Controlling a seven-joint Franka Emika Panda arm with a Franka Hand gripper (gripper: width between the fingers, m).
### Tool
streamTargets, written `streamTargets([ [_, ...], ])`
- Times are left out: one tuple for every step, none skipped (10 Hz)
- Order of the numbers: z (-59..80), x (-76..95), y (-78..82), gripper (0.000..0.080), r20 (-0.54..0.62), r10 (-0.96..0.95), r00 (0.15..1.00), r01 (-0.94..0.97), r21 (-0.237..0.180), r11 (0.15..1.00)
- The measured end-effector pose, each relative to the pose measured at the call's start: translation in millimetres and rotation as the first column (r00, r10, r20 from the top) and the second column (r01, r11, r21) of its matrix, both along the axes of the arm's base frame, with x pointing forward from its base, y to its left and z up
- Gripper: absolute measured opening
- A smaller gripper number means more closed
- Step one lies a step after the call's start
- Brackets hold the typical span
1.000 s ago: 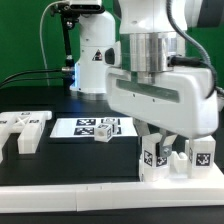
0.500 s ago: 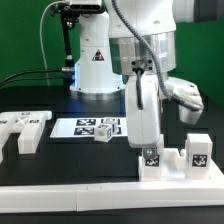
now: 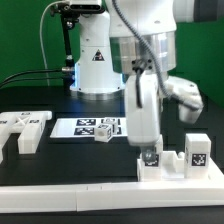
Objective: Assemble chair
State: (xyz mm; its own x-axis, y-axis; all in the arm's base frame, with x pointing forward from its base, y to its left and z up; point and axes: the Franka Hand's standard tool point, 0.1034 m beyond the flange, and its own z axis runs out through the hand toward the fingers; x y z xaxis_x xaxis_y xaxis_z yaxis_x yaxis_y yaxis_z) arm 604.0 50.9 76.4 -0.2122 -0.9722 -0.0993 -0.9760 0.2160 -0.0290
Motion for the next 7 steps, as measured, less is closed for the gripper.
streamTargets([
  [5.1,-3.2,4.4,0.064,0.003,0.018,1.0,-0.018,0.005,1.0],
  [2.6,-4.2,3.4,0.064,0.0,0.016,1.0,-0.016,0.004,1.0],
  [1.2,-4.4,3.5,0.0648,-0.002,0.016,1.0,-0.016,0.003,1.0],
  [1.2,-4.5,3.6,0.0648,-0.001,0.026,1.0,-0.026,0.002,1.0],
  [0.7,-4.7,3.5,0.0649,0.0,0.05,0.999,-0.05,0.001,0.999],
  [1.5,-4.6,4.9,0.0649,0.007,0.079,0.997,-0.079,-0.002,0.997],
  [5.4,-7.6,10.4,0.0649,0.03,0.199,0.98,-0.199,-0.012,0.98],
])
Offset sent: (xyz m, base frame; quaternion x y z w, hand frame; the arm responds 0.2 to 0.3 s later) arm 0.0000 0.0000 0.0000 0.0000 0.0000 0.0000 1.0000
